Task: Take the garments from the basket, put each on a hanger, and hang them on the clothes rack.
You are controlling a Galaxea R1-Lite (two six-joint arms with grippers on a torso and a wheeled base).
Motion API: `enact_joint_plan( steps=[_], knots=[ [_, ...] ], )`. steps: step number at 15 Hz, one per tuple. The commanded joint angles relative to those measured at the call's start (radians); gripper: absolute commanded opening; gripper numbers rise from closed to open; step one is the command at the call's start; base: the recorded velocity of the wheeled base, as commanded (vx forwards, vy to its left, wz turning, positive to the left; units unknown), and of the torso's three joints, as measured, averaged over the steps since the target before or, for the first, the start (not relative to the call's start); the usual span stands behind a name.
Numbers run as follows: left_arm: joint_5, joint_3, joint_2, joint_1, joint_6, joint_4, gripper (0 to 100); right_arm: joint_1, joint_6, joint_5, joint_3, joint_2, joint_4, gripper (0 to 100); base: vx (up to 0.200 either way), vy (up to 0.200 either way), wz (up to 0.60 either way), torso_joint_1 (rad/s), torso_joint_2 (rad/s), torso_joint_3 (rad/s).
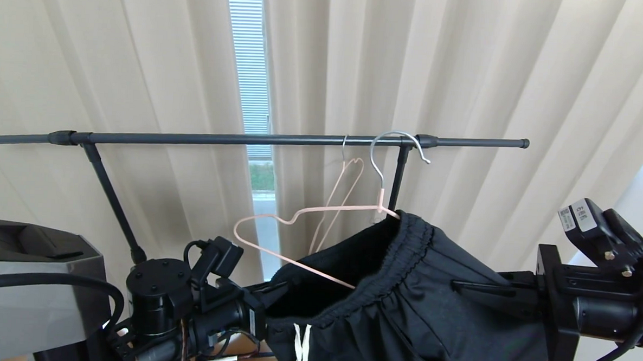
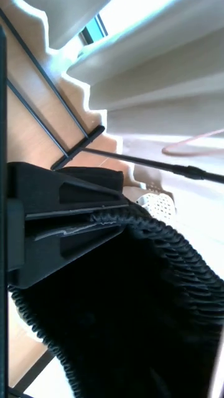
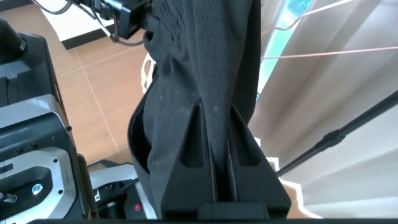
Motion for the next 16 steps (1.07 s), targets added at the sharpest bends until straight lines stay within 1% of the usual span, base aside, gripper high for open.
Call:
enact_joint_plan(
  steps=[1,6,9,12,16],
  knots=[
    [-0.001,-0.005,-0.001,0.018,0.0,-0.002,0,-0.014,-0.001,0.0,0.01,0.004,-0.001,0,0.0,0.0,0.0,0.0,0.0,0.0],
    [-0.001,-0.033,0.004,0.066,0.0,-0.002,0,-0.015,-0.009,-0.001,0.027,-0.002,-0.001,0,0.0,0.0,0.0,0.0,0.0,0.0],
    [-0.001,-0.056,0.019,0.107,0.0,-0.002,0,-0.017,-0.062,-0.001,0.047,-0.001,0.0,0,0.0,0.0,0.0,0.0,0.0,0.0],
    [-0.003,-0.073,0.032,0.13,0.0,-0.002,0,-0.02,-0.085,-0.001,0.056,0.001,0.0,0,0.0,0.0,0.0,0.0,0.0,0.0],
    [-0.003,-0.087,0.029,0.156,0.0,-0.002,0,-0.042,-0.147,0.0,0.073,0.005,0.005,0,0.0,0.0,0.0,0.0,0.0,0.0]
  ],
)
